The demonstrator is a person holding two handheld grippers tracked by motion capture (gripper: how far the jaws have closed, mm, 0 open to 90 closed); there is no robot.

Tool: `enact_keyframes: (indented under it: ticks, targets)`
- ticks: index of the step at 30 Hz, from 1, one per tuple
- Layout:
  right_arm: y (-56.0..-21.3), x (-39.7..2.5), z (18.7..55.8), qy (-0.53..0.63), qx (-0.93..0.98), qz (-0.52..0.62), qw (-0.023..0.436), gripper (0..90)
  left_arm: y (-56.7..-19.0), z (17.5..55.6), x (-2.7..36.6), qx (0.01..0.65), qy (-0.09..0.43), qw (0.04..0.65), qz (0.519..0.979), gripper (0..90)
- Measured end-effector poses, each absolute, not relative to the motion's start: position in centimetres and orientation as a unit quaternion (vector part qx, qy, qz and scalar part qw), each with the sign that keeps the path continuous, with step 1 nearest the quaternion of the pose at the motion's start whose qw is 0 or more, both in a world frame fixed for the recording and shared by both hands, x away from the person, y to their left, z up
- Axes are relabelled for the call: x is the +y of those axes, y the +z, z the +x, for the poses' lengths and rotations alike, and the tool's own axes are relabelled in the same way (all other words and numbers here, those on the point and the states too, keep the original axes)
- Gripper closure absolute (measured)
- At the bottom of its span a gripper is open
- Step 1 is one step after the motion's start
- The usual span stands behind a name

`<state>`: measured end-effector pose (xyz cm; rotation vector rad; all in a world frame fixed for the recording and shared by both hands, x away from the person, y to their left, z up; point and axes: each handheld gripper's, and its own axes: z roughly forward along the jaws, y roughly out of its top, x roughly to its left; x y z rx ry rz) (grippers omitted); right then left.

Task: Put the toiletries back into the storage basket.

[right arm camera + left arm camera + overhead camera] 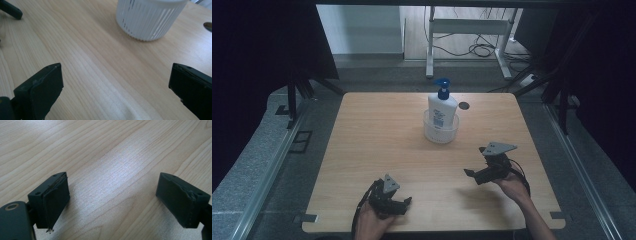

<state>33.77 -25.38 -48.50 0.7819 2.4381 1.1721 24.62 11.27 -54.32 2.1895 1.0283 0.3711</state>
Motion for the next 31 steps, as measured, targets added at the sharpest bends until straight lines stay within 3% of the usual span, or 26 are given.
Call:
enact_keyframes:
  ticks: [25,31]
  targets:
    - [-54.3,-25.8,32.4,0.354,0.876,0.303,0.125,0.0,-54.3,24.6,11.2,0.395,0.142,0.34,0.841,10.6]
    - [-54.4,-25.9,32.4,0.355,0.874,0.308,0.126,0.0,-54.3,24.7,11.2,0.395,0.142,0.34,0.842,10.2]
